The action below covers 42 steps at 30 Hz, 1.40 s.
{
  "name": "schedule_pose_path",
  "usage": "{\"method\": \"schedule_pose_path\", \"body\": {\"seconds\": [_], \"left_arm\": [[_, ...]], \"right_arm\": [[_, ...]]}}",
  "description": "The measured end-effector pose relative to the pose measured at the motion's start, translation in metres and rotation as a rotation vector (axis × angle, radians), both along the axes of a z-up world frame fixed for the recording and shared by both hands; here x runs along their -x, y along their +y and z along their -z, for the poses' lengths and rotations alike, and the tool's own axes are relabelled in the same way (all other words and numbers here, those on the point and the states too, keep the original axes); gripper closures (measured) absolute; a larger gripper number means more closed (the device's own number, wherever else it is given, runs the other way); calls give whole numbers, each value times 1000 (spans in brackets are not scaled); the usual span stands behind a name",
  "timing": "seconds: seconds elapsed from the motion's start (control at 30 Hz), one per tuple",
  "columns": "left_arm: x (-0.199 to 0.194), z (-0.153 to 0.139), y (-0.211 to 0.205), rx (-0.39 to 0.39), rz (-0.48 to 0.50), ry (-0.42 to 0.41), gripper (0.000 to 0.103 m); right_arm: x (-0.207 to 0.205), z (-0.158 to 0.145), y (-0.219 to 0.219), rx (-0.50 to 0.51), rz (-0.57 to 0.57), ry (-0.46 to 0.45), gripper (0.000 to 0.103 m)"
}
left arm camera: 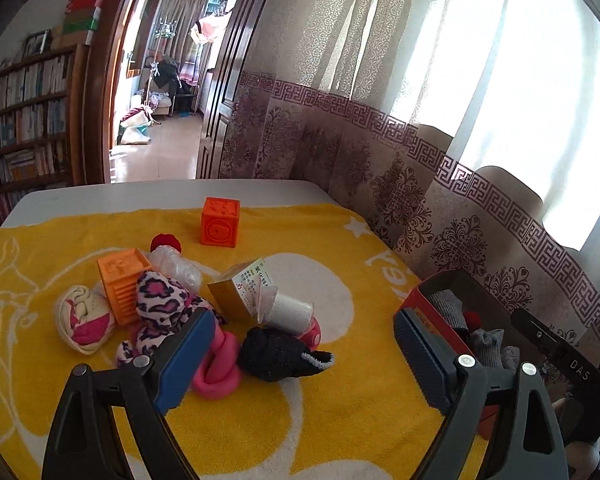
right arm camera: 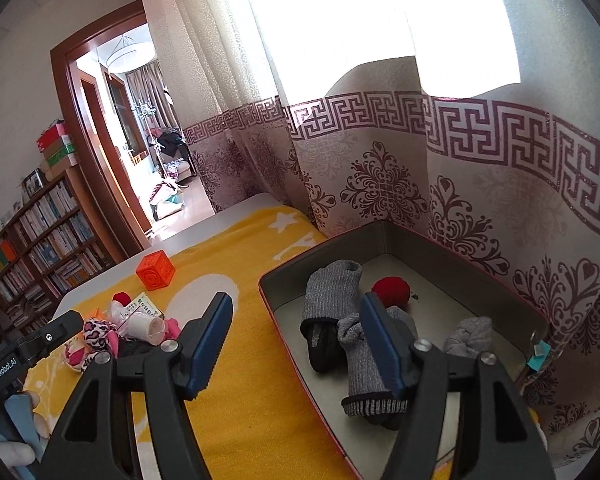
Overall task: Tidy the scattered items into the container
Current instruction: 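Grasp the white-and-pink rolled sock with the left gripper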
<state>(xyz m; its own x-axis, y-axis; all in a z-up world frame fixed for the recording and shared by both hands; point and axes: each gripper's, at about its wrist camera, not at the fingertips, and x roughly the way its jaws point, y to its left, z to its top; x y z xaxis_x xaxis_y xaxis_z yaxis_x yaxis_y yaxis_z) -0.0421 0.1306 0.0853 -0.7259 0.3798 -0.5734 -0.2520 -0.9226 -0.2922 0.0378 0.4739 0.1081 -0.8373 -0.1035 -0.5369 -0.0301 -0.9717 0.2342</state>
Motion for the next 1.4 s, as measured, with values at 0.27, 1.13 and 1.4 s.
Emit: {"method": "schedule_pose_path", "body": {"seconds": [0.27,1.13,1.4], "left_arm": [[16,22,-81,55,-175,-68,10],[75,99,-148,59,-333,-246,10],[79,108,-152,40,-322,-267,12]], "right_arm": [[11,3,-34,2,-95,-36,31],[53,20,-130,-3,-322,-139,29],[62,30,-147,-1,-356,-178,29]]}}
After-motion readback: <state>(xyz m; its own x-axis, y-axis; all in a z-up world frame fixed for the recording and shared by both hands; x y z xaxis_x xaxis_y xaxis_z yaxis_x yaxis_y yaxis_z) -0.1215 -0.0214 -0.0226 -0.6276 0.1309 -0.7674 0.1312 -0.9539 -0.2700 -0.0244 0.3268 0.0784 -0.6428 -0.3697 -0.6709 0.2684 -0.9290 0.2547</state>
